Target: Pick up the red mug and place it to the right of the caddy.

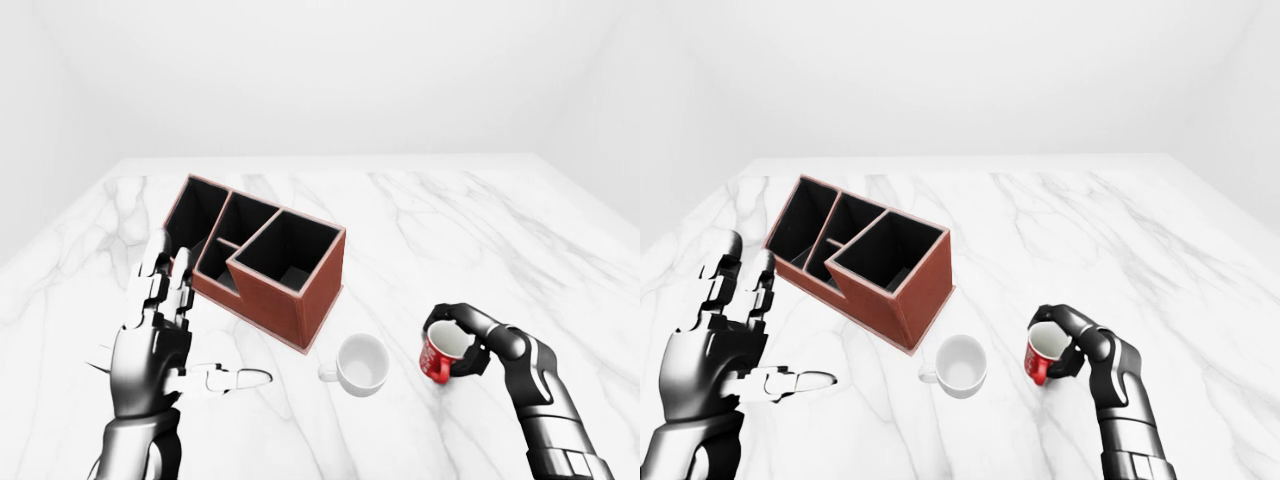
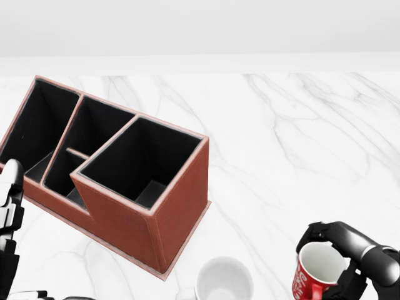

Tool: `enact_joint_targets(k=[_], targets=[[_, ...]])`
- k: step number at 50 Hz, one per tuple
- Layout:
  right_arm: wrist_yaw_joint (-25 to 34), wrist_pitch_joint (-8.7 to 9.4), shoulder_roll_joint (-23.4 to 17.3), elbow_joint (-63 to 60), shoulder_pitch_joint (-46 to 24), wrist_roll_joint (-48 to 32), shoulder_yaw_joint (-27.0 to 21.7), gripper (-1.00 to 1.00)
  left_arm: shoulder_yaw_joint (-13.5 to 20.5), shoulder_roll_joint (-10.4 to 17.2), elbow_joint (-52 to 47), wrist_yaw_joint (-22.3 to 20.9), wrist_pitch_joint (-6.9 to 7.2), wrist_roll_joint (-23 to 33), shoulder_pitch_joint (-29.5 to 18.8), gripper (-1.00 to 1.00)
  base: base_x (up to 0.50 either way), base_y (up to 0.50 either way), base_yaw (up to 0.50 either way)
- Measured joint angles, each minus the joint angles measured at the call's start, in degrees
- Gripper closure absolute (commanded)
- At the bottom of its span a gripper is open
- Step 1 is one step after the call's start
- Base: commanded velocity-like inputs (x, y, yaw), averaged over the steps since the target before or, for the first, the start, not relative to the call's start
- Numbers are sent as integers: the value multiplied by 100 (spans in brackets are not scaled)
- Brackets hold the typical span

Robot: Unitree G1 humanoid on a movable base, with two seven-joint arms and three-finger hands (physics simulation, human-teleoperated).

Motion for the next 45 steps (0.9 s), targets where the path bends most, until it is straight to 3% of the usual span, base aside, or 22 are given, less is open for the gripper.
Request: enact_joint_targets(k=[23, 45], targets=[[171, -2, 7, -701, -88, -366, -1, 100, -18, 9, -87, 17, 0, -16, 39, -100, 0, 0, 0], [171, -2, 117, -1804, -724, -902, 107, 100, 264, -27, -960, -37, 0, -157, -193, -100, 0, 0, 0]])
